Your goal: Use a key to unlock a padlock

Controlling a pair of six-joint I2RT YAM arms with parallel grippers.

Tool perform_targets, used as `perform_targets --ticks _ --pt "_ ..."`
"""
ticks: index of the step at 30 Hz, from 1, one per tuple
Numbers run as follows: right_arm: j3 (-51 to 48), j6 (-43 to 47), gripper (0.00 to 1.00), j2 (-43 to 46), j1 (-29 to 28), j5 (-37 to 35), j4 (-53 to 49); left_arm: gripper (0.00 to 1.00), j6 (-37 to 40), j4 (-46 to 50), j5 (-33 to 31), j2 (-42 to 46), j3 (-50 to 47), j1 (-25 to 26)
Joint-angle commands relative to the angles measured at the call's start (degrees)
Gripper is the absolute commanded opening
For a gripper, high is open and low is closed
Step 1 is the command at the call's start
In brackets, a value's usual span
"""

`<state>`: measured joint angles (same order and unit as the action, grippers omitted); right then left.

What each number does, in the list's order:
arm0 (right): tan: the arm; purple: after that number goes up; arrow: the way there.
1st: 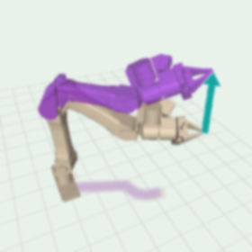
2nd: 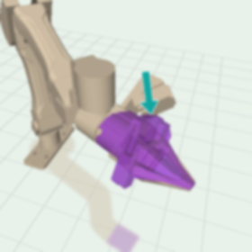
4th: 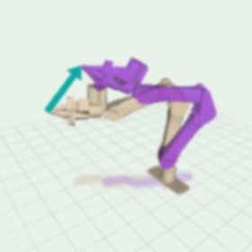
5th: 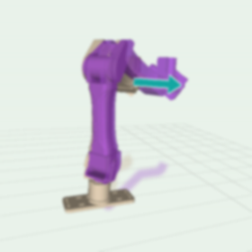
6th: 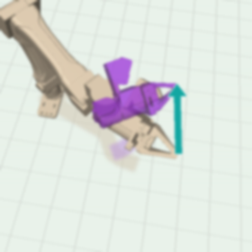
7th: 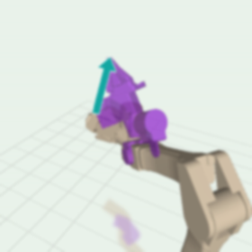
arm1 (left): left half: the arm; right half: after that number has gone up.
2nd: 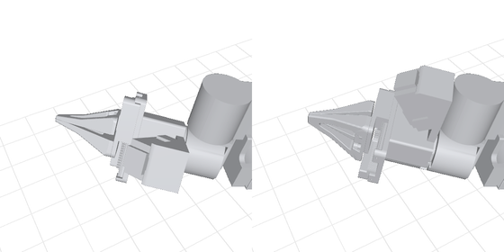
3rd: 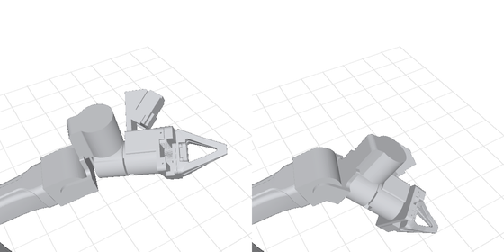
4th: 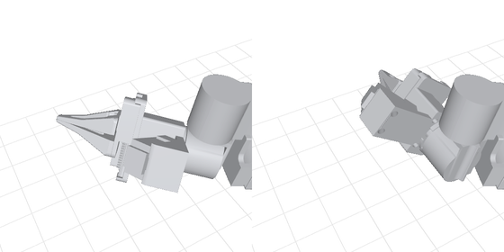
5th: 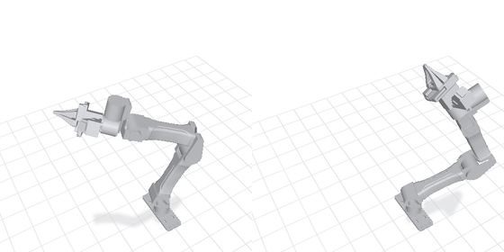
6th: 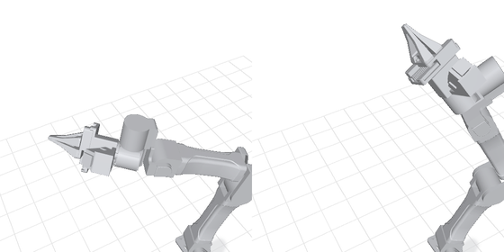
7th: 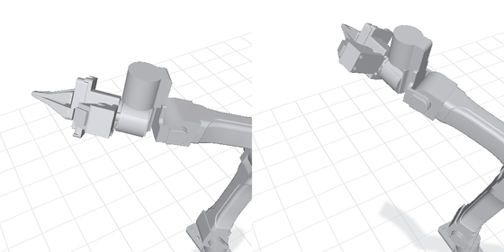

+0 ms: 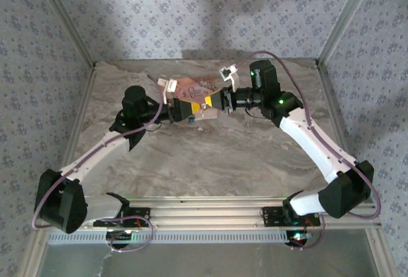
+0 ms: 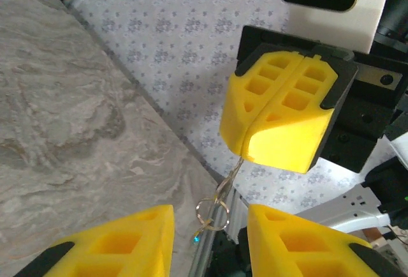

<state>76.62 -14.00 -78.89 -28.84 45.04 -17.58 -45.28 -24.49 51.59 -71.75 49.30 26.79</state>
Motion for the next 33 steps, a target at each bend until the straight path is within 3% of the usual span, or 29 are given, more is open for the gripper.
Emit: perform_targets --ticks 1,19,27,33 --pt "-0.7 -1.7 0.0 1.6 0.1 3.4 2.3 0.36 -2.4 -5.1 1.1 -0.5 0.7 0.4" --pt "-1.6 -3.1 0.0 1.0 0.1 4.3 4.4 0.29 -5.2 -8.1 3.0 -2.0 0.5 0.4" --pt "-1.7 -3.9 0.0 0.9 0.1 4.3 5.5 0.2 -5.4 -8.4 4.2 -2.0 0.6 0.5" --pt "-1.9 -4.4 0.0 0.5 0.0 4.7 5.7 0.2 -5.6 -9.2 4.3 -1.4 0.5 0.5"
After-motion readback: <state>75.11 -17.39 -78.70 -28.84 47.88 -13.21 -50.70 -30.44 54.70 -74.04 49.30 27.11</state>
